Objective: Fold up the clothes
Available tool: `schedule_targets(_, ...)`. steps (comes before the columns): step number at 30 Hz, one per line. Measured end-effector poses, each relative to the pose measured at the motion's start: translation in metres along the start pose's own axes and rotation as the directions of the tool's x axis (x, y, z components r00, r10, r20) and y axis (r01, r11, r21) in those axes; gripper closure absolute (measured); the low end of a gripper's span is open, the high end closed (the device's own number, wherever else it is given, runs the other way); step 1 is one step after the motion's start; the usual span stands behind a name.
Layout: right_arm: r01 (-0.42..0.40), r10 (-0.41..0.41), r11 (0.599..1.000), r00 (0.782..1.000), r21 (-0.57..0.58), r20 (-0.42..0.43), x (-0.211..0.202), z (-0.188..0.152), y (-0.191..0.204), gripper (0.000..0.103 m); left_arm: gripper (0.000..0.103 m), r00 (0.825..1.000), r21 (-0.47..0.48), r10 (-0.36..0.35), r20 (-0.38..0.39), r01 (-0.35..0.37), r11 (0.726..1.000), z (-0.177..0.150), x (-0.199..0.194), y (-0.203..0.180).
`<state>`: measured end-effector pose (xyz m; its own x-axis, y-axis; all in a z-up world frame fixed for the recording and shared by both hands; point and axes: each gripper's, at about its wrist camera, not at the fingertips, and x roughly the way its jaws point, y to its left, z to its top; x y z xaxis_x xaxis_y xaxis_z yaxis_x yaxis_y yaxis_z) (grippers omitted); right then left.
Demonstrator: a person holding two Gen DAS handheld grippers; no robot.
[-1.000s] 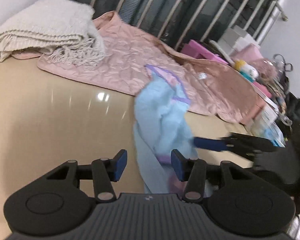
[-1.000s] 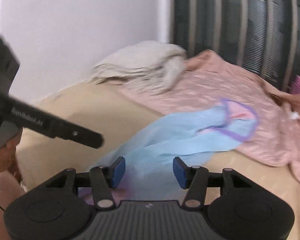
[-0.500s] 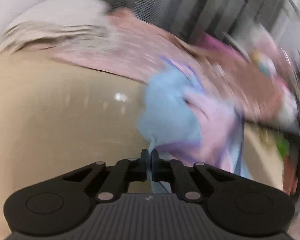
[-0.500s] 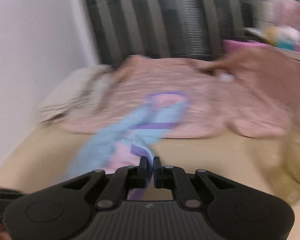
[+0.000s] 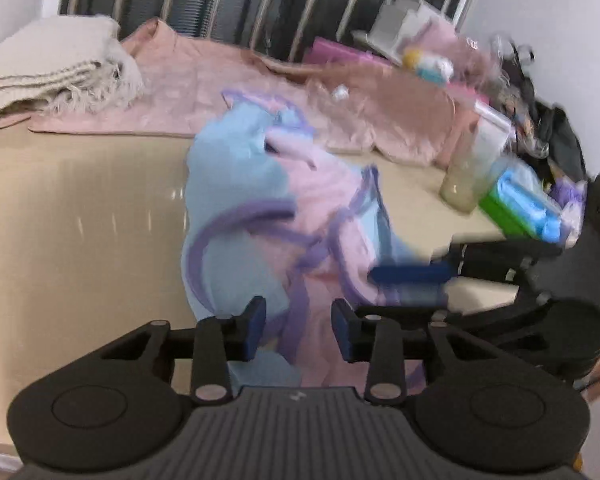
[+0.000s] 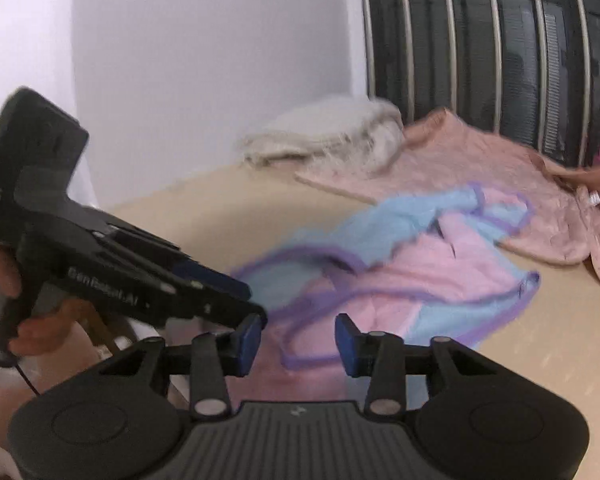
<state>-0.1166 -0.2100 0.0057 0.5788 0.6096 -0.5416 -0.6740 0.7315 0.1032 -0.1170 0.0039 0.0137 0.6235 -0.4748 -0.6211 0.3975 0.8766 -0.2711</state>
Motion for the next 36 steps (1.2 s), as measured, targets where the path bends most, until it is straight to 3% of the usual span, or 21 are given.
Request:
schedule_targets(1,-0.001,0.002,1.000,1.000,0.025,-0.013,0.002,-0.001,-0.004,0.082,0.086,1.000,-0.008,-0.005,0.000,0.005,1.000,0.000,-0.002,0.003)
schedule_targets(2,0.003,-0.002,0.999,1.000,0.044,-0.020,0.003,-0.001,-0.006,0.102,0.097,1.000,-0.018,0.011,-0.006,-0.011,1.000,-0.001,-0.002,0.006)
schedule_targets(4,0.011,-0.009,0.996,1.000,0.083,-0.024,0.001,-0.001,-0.013,0.102,0.103,0.999,-0.051,0.032,-0.003,-0.032,0.998,-0.002,-0.004,0.013)
schedule_targets(10,0.043,-0.072,0.972,0.990,0.230,0.119,-0.027,0.023,-0.045,0.102,0.103,0.990,-0.187,-0.062,0.129,0.086,0.979,0.035,-0.021,0.031)
schedule_targets(13,0.103,-0.157,0.949,0.974,0.297,0.164,-0.026,0.042,-0.070,0.102,0.103,0.982,-0.241,0.025,0.186,0.021,0.970,0.058,-0.016,0.040)
schedule_targets(15,0.190,-0.238,0.924,0.965,0.331,0.111,-0.007,0.048,-0.086,0.100,0.099,0.986,-0.291,0.031,0.163,0.018,0.956,0.063,-0.009,0.050)
schedule_targets(17,0.339,-0.353,0.897,0.936,0.285,-0.003,0.014,0.047,-0.093,0.095,0.090,0.986,-0.267,-0.027,0.163,0.071,0.961,0.056,-0.012,0.045)
schedule_targets(18,0.371,-0.383,0.889,0.924,0.267,-0.008,0.014,0.044,-0.092,0.093,0.070,0.985,-0.217,-0.057,0.165,0.092,0.972,0.048,-0.018,0.036)
schedule_targets(19,0.358,-0.374,0.900,0.927,0.248,0.019,0.006,0.039,-0.088,0.091,0.056,0.984,-0.168,-0.068,0.163,0.095,0.981,0.038,-0.022,0.027)
schedule_targets(21,0.297,-0.319,0.936,0.943,0.189,0.095,-0.017,0.026,-0.075,0.068,0.053,0.988,-0.042,-0.055,0.141,0.061,0.997,0.018,-0.028,0.003)
schedule_targets(24,0.244,-0.244,0.970,0.958,0.017,0.153,-0.037,0.006,-0.045,0.069,0.054,0.996,0.132,0.022,0.083,-0.033,0.991,-0.002,-0.015,-0.027)
schedule_targets(26,0.240,-0.232,0.969,0.967,-0.065,0.109,-0.032,-0.002,-0.030,0.070,0.066,0.997,0.144,0.032,0.068,-0.042,0.989,-0.001,-0.004,-0.027)
schedule_targets(27,0.240,-0.232,0.967,0.968,-0.088,0.092,-0.026,-0.006,-0.026,0.071,0.089,0.998,0.118,0.027,0.051,-0.032,0.992,0.000,0.000,-0.023)
schedule_targets(28,0.246,-0.240,0.965,0.968,-0.093,0.073,-0.019,-0.009,-0.026,0.071,0.098,0.999,0.090,0.020,0.034,-0.023,0.996,0.002,0.004,-0.018)
schedule_targets(30,0.263,-0.261,0.963,0.965,-0.058,0.037,-0.006,-0.009,-0.030,0.080,0.100,0.998,-0.035,-0.049,0.030,0.050,0.998,0.011,0.010,0.005)
schedule_targets(32,0.257,-0.256,0.967,0.966,-0.004,0.012,0.002,-0.009,-0.038,0.081,0.100,0.994,-0.196,-0.106,0.037,0.112,0.974,0.019,0.014,0.032)
schedule_targets(34,0.257,-0.258,0.966,0.966,0.036,0.012,0.005,-0.010,-0.042,0.087,0.100,0.993,-0.384,-0.092,0.076,0.114,0.916,0.027,0.016,0.067)
schedule_targets(36,0.261,-0.262,0.963,0.965,0.064,0.014,0.006,-0.011,-0.043,0.088,0.098,0.995,-0.507,-0.039,0.089,0.079,0.858,0.026,0.016,0.092)
